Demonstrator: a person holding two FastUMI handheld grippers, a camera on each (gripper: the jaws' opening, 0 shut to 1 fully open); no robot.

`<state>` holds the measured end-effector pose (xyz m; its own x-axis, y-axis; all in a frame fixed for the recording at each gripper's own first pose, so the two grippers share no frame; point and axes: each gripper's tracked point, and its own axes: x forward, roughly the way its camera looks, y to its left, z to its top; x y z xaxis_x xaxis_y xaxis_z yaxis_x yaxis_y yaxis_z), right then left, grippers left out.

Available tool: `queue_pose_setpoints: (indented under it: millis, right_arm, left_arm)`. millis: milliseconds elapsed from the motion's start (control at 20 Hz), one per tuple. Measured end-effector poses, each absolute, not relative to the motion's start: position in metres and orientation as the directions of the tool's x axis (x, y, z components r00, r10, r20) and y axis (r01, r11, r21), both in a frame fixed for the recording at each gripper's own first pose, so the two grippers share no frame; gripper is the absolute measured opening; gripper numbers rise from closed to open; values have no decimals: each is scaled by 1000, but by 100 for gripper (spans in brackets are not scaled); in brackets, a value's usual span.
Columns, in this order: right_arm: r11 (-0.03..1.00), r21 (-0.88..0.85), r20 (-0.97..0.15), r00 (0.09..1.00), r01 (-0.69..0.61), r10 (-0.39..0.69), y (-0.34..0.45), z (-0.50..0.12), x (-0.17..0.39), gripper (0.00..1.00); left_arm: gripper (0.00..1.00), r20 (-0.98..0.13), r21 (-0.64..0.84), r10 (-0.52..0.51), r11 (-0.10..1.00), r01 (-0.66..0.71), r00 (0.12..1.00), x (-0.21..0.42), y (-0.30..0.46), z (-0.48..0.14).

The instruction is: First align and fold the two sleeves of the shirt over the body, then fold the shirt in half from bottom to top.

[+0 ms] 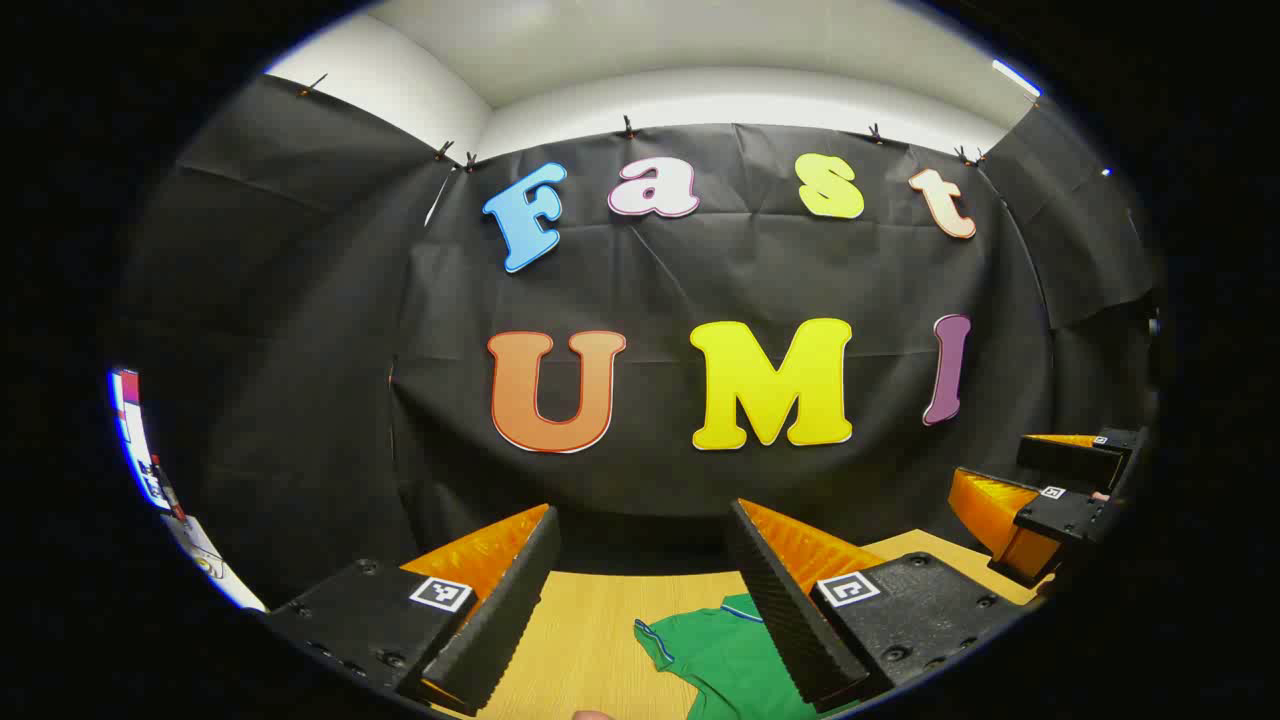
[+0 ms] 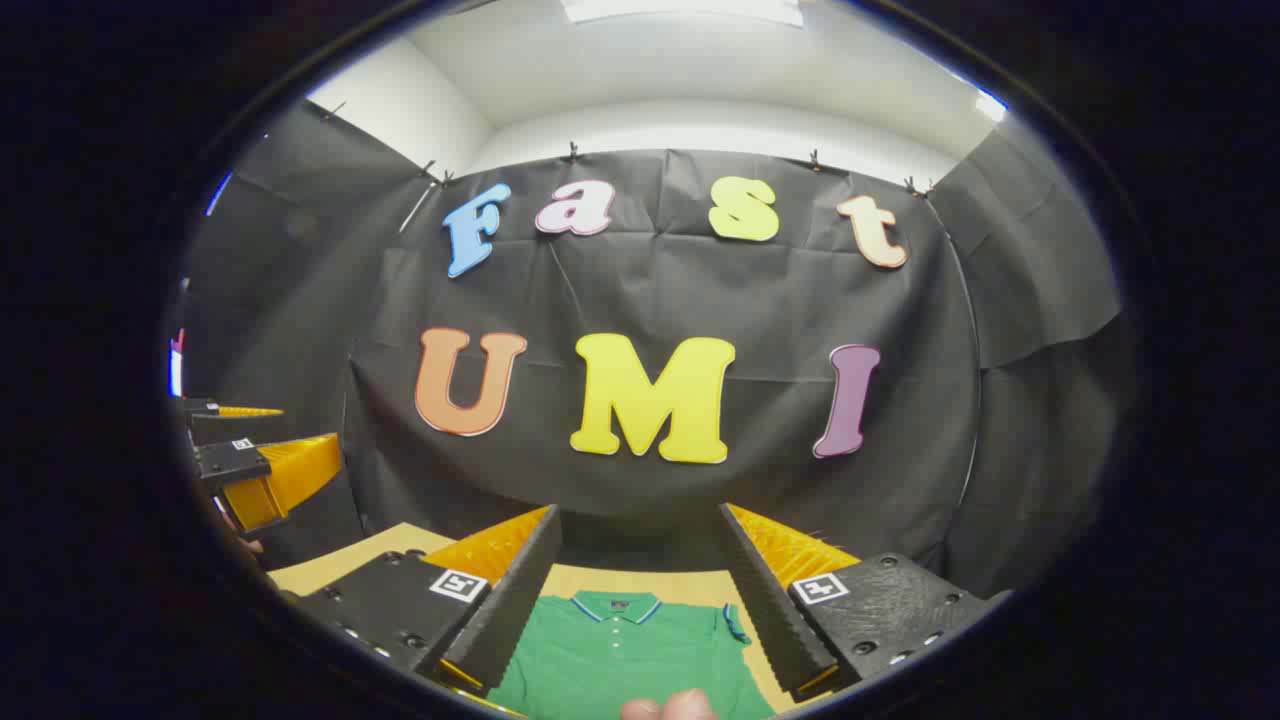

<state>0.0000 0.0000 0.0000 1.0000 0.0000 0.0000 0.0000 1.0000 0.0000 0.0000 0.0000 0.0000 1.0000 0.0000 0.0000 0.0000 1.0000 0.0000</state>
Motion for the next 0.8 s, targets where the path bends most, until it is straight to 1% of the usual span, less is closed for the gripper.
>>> queue_pose_setpoints:
  millis: [300,350,600,800]
  right_arm:
    - [1000,5,-1,1000,6,-6,-7,-2,3,96]
    - [1000,6,4,1000,10,-10,-9,0,4,94]
    - [999,8,28,999,32,-32,-18,7,12,94]
    - [999,16,18,999,37,-37,-22,3,18,96]
  left_arm:
    - [100,-11,-9,21,1000,-21,1000,3,3,-5]
    - [100,-10,-18,27,999,-27,1000,3,2,-4]
    - [100,4,-11,28,1000,-28,1000,12,-1,1]
    - [100,-16,-20,23,1000,-23,1000,14,-3,-4]
